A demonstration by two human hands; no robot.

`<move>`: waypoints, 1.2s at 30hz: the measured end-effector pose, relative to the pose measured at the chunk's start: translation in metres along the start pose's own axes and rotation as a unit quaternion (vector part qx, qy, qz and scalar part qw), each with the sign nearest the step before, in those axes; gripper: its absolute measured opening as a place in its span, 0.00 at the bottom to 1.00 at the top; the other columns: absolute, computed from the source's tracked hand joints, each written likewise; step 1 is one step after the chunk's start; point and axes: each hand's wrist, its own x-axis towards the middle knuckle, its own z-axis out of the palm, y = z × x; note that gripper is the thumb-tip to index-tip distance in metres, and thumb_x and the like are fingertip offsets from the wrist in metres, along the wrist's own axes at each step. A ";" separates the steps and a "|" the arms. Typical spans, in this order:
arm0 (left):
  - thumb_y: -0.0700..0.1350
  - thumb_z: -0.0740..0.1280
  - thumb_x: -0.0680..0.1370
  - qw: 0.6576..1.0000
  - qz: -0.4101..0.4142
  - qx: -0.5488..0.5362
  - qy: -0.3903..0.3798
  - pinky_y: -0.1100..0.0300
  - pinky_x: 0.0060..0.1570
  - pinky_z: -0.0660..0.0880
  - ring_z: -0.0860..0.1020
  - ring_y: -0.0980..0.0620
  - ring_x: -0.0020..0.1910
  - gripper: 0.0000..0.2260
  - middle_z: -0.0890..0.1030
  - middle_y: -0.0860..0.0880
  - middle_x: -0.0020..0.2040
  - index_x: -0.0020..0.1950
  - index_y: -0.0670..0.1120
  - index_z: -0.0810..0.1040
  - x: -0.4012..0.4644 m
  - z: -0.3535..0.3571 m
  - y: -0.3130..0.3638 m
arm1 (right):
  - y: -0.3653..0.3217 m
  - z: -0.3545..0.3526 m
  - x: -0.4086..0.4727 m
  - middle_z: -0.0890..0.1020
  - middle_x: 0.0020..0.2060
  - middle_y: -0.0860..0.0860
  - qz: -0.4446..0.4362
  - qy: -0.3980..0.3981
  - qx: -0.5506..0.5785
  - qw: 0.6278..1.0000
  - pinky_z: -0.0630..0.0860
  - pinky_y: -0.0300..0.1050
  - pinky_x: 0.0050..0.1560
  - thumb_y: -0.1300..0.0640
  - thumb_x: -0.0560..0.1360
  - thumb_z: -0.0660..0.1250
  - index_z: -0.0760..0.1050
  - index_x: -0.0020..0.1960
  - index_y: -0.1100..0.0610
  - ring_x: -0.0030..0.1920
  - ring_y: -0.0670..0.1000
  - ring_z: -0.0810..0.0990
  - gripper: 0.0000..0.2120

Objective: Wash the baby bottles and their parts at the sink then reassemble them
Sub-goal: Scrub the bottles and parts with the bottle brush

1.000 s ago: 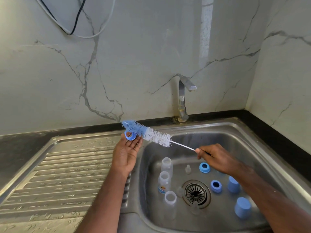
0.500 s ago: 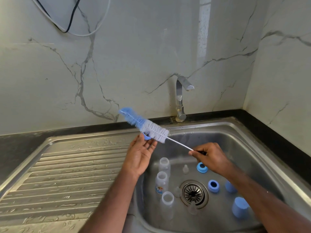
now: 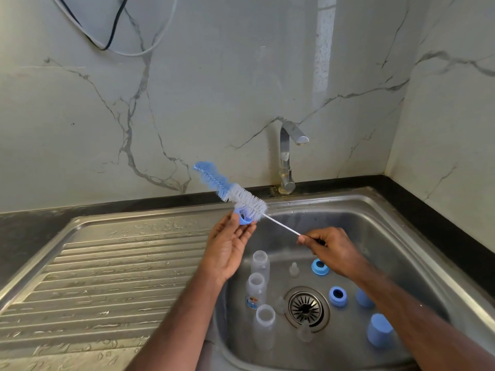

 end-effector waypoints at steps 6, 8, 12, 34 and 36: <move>0.40 0.67 0.78 0.997 -0.023 0.065 -0.019 0.52 0.57 0.81 0.83 0.43 0.53 0.07 0.84 0.40 0.53 0.50 0.41 0.84 -0.010 0.004 -0.010 | -0.002 0.011 -0.002 0.78 0.31 0.59 -0.015 0.001 0.013 1.000 0.76 0.51 0.36 0.48 0.79 0.68 0.83 0.42 0.58 0.29 0.46 0.71 0.15; 0.38 0.66 0.78 0.993 -0.037 0.108 -0.035 0.52 0.57 0.81 0.83 0.43 0.52 0.09 0.83 0.39 0.54 0.55 0.39 0.82 -0.012 0.014 -0.021 | -0.004 0.013 -0.002 0.77 0.29 0.57 -0.031 0.009 0.019 0.999 0.76 0.49 0.36 0.48 0.79 0.68 0.81 0.38 0.58 0.29 0.46 0.71 0.17; 0.43 0.72 0.72 1.000 -0.024 0.004 0.000 0.54 0.53 0.81 0.84 0.43 0.54 0.16 0.84 0.38 0.54 0.55 0.36 0.80 -0.005 0.020 -0.019 | -0.001 0.005 0.000 0.78 0.31 0.59 -0.020 0.033 0.040 0.998 0.77 0.49 0.37 0.49 0.79 0.69 0.82 0.41 0.61 0.29 0.48 0.73 0.16; 0.34 0.75 0.69 0.990 0.057 0.105 0.076 0.56 0.49 0.82 0.83 0.45 0.47 0.13 0.84 0.42 0.46 0.52 0.38 0.81 -0.002 -0.002 0.002 | -0.003 -0.001 -0.006 0.81 0.30 0.41 -0.036 -0.018 0.054 0.998 0.74 0.34 0.37 0.56 0.78 0.71 0.86 0.47 0.49 0.34 0.38 0.78 0.06; 0.31 0.76 0.70 0.970 0.077 0.223 0.053 0.50 0.53 0.81 0.83 0.46 0.46 0.09 0.85 0.42 0.44 0.49 0.38 0.83 -0.002 -0.005 0.000 | -0.003 0.003 -0.005 0.81 0.32 0.42 -0.039 -0.015 0.040 0.998 0.77 0.38 0.38 0.57 0.78 0.72 0.86 0.47 0.51 0.34 0.39 0.78 0.05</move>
